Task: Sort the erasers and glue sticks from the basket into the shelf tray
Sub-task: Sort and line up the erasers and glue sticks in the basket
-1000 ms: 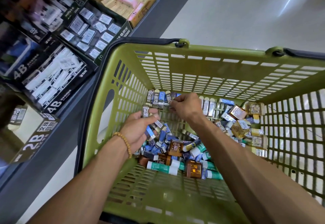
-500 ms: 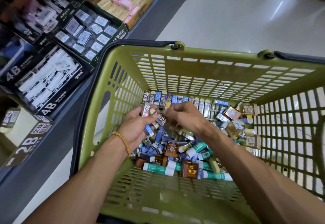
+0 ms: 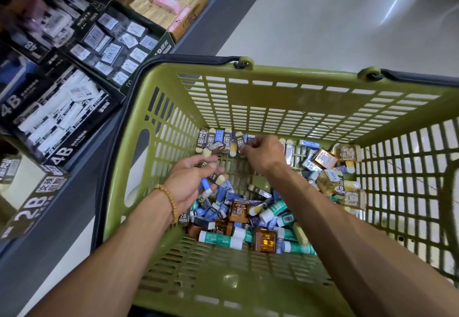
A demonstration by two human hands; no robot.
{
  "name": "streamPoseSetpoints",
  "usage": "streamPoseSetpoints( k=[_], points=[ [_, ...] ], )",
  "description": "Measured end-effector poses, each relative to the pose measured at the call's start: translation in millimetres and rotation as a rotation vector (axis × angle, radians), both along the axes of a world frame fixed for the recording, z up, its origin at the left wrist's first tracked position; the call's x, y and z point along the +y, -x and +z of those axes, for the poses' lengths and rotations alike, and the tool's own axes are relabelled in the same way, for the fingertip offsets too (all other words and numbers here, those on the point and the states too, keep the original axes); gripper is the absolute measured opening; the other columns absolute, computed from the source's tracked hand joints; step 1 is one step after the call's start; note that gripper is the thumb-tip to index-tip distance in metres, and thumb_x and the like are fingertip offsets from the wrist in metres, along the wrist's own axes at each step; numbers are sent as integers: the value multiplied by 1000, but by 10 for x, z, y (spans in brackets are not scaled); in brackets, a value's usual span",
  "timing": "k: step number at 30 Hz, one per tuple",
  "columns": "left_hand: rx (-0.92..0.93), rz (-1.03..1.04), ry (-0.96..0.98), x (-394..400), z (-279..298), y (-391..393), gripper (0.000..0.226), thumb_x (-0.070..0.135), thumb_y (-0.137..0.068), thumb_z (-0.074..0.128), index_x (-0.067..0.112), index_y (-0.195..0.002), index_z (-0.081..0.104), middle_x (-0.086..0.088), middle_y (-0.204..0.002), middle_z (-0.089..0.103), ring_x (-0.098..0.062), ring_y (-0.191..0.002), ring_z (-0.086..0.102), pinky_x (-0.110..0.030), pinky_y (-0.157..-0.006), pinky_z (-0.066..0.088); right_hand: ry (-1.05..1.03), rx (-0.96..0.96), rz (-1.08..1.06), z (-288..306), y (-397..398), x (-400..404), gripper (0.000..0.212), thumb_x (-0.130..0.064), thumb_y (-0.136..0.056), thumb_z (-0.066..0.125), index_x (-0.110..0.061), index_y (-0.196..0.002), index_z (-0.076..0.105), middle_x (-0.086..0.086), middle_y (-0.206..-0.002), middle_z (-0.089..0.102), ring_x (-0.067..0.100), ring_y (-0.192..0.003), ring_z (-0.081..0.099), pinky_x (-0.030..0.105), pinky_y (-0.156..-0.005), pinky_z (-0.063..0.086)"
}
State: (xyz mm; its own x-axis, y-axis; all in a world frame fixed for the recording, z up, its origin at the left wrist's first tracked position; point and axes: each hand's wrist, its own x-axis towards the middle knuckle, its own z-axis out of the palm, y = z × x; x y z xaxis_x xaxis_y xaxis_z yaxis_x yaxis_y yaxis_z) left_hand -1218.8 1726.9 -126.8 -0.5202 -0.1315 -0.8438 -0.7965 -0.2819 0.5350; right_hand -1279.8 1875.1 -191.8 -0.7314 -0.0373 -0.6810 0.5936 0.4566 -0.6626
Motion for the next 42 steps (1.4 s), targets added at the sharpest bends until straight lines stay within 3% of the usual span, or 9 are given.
streamPoseSetpoints(
  k=[4,8,13,16,22,26,31,36,42],
  points=[
    [3,-81,94,-25,-65,-2,20,1,-94,54,4,-113,60,-15,-94,70,-20,-72,71,-26,-59,54,-114,88,81,-99,93,-145,22,-20,-93,69,-15,-72,65,-6,-61,58,4,-50,51,7,-34,31],
    [-3,-95,195,-35,-118,-17,12,17,-93,60,10,-103,61,-5,-83,75,-17,-67,70,-20,-44,43,-112,100,88,-125,114,-120,19,-20,-90,72,-12,-74,67,-3,-60,60,8,-48,53,10,-34,33],
    [-5,-148,279,-26,-134,-31,18,27,-93,62,9,-97,66,-2,-88,76,-7,-56,59,-19,-46,42,-95,248,140,-102,1,-52,14,-19,-90,71,-12,-78,70,-7,-65,63,4,-55,54,7,-41,37],
    [2,-123,313,-38,-132,-63,20,27,-90,67,9,-97,69,1,-84,67,-9,-65,56,-21,-50,44,-55,296,184,-67,-31,-143,17,-31,-86,77,-18,-85,65,-10,-69,61,2,-59,56,8,-47,37],
    [22,-150,308,-100,-145,-122,21,26,-89,67,11,-104,69,0,-74,55,-11,-65,51,-22,-51,43,-278,264,173,-39,23,-454,57,-69,-76,69,-12,-75,66,1,-63,64,16,-56,59,22,-46,34],
    [27,-152,285,-111,-146,-111,20,25,-89,68,12,-105,68,0,-70,55,-11,-62,51,-22,-51,43,-302,188,164,-66,72,-531,36,-47,-84,71,-11,-77,67,2,-68,64,19,-60,60,22,-50,41],
    [38,-135,272,-108,-137,-112,8,16,-87,70,16,-95,69,0,-70,58,-10,-62,51,-23,-54,45,-116,152,136,-77,82,-572,28,-27,-89,69,-1,-79,74,9,-70,72,12,-52,55,14,-40,38],
    [44,-150,271,-125,-117,-135,10,12,-88,68,18,-95,68,-1,-80,62,-10,-65,54,-21,-53,45,-110,199,146,-116,112,-542,22,-24,-92,70,-12,-75,66,2,-68,64,4,-51,51,5,-37,31],
    [37,-158,281,-120,-106,-129,15,8,-90,65,23,-91,62,-3,-82,62,-8,-62,53,-19,-48,44,-168,231,225,-135,146,-575,32,-39,-88,73,-18,-67,60,-7,-60,57,4,-53,50,14,-43,29]
  ],
)
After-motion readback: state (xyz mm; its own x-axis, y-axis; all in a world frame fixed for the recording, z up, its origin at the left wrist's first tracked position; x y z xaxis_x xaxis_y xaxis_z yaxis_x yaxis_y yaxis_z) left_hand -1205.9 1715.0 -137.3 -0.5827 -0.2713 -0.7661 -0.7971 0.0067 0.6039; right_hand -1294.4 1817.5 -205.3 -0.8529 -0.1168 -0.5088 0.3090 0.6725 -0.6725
